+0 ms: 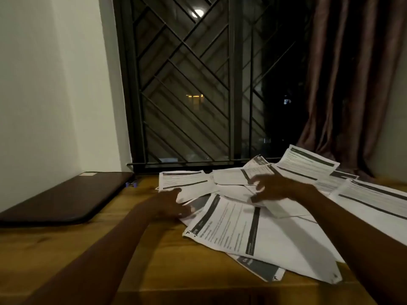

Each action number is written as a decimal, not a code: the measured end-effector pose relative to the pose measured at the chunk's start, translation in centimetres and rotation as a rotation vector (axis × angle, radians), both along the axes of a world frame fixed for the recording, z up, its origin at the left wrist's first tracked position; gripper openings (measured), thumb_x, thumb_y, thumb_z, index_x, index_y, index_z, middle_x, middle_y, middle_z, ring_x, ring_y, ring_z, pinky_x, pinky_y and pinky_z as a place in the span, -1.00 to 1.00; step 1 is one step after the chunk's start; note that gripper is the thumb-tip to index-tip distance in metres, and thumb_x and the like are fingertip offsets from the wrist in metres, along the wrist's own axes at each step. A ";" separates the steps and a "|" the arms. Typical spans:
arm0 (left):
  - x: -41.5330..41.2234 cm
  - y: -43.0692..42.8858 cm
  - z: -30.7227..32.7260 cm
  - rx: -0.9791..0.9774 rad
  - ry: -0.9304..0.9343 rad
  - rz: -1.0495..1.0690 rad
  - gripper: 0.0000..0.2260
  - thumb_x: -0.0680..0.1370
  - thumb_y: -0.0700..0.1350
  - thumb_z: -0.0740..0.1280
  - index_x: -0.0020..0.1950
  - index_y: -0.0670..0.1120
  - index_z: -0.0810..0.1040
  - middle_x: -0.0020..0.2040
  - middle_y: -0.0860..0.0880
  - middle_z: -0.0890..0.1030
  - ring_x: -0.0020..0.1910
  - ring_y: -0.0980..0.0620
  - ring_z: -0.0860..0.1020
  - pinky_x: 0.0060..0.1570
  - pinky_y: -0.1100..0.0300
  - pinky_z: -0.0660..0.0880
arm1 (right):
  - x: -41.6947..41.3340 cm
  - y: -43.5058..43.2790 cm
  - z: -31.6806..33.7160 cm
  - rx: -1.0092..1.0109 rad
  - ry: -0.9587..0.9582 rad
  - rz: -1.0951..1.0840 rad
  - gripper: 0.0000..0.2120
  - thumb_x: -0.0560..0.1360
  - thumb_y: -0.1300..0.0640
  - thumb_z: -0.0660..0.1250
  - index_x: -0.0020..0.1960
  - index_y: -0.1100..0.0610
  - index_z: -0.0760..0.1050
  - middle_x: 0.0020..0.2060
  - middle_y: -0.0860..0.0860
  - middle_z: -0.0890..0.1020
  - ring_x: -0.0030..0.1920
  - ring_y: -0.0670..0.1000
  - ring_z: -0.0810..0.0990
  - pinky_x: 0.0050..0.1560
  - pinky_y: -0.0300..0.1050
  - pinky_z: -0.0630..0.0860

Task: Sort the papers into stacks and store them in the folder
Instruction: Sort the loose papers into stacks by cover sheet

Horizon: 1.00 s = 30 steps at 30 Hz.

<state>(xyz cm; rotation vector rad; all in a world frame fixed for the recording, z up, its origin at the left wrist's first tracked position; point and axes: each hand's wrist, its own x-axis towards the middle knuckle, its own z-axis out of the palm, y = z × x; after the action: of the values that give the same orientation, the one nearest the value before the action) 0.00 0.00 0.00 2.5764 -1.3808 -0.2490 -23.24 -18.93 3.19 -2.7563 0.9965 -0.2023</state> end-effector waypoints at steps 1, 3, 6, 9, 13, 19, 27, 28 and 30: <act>0.0 -0.5 -0.8 0.040 0.081 -0.025 0.08 0.30 0.52 0.28 0.61 0.01 -0.08 0.60 -0.10 0.08 0.55 -0.13 0.15 0.46 0.03 0.17 | -0.2 -0.4 -0.9 0.071 0.084 -0.017 -0.23 0.39 -0.23 0.42 0.48 -0.03 0.21 0.44 0.00 0.35 0.41 0.06 0.33 0.41 -0.03 0.27; 0.4 -1.6 -2.3 0.052 0.135 -0.045 0.34 0.01 0.67 0.22 0.60 0.05 -0.18 0.61 -0.13 0.02 0.55 -0.16 0.11 0.49 -0.04 0.17 | -0.4 -1.2 -2.6 0.172 0.128 -0.038 -0.07 0.31 -0.31 0.43 0.52 -0.05 0.09 0.50 0.00 0.23 0.45 0.08 0.25 0.43 0.01 0.22; 1.1 -3.7 -4.5 -0.033 0.047 0.006 0.18 0.19 0.59 0.26 0.60 0.09 -0.18 0.61 -0.10 -0.05 0.57 -0.17 0.00 0.50 -0.21 0.03 | 0.7 -2.5 -5.4 0.193 0.031 -0.031 0.01 0.31 -0.31 0.42 0.55 -0.02 -0.03 0.54 0.03 0.11 0.50 0.09 0.16 0.43 0.01 0.18; 1.8 -5.5 -5.2 -0.230 -0.110 0.085 -0.11 0.42 0.39 0.31 0.58 0.07 -0.01 0.57 -0.06 0.06 0.54 -0.13 0.07 0.45 -0.19 0.07 | 2.7 -4.1 -6.7 0.122 -0.091 -0.053 0.00 0.31 -0.33 0.41 0.55 -0.03 -0.03 0.54 0.01 0.08 0.51 0.08 0.10 0.46 0.10 0.13; 4.0 -6.7 -5.0 -0.403 -0.246 0.125 -0.36 0.48 0.27 0.34 0.48 0.10 0.23 0.47 -0.01 0.26 0.46 -0.07 0.21 0.41 -0.14 0.17 | 6.0 -5.6 -7.3 0.044 -0.197 -0.065 -0.13 0.37 -0.28 0.40 0.51 -0.08 0.05 0.51 -0.03 0.17 0.49 0.06 0.14 0.47 0.21 0.09; 6.4 -7.7 -5.9 -0.388 -0.167 0.048 -0.61 0.50 0.27 0.32 0.30 0.21 0.47 0.43 0.11 0.36 0.48 0.03 0.20 0.44 -0.18 0.06 | 10.3 -5.6 -7.9 -0.100 -0.313 0.063 -0.69 0.58 0.13 0.20 0.25 -0.13 0.49 0.07 -0.01 0.63 -0.02 -0.03 0.58 0.01 -0.12 0.54; 6.5 -6.3 -5.0 -0.494 -0.140 0.152 -0.79 0.53 -0.17 0.31 0.08 0.08 0.62 0.14 -0.01 0.63 0.13 -0.04 0.55 0.12 0.05 0.52 | 9.7 -4.1 -8.2 -0.255 -0.387 0.156 -0.52 0.50 0.02 0.35 0.40 -0.15 0.35 0.29 -0.11 0.51 0.26 -0.06 0.46 0.27 -0.13 0.34; 6.5 -5.8 -4.8 -0.496 -0.104 0.157 -0.79 0.50 -0.20 0.35 0.05 0.07 0.62 0.06 -0.01 0.63 0.06 -0.02 0.56 0.03 0.06 0.56 | 9.9 -3.5 -8.0 -0.143 -0.407 0.206 -0.45 0.47 -0.05 0.40 0.41 -0.17 0.31 0.35 -0.15 0.45 0.33 -0.08 0.39 0.32 -0.13 0.29; 6.7 -4.8 -4.4 -0.433 -0.023 0.148 -0.76 0.44 -0.25 0.40 0.01 0.07 0.60 -0.04 0.03 0.59 -0.08 0.04 0.56 -0.11 0.08 0.60 | 10.5 -2.7 -7.5 -0.004 -0.422 0.269 -0.40 0.41 -0.15 0.44 0.40 -0.19 0.32 0.33 -0.17 0.46 0.33 -0.08 0.39 0.31 -0.12 0.35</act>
<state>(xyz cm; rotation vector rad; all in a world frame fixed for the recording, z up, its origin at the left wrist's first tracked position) 6.66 -4.81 -4.42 2.3050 -1.0975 0.0951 -12.74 -21.62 -4.30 -2.6473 0.5135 -0.7034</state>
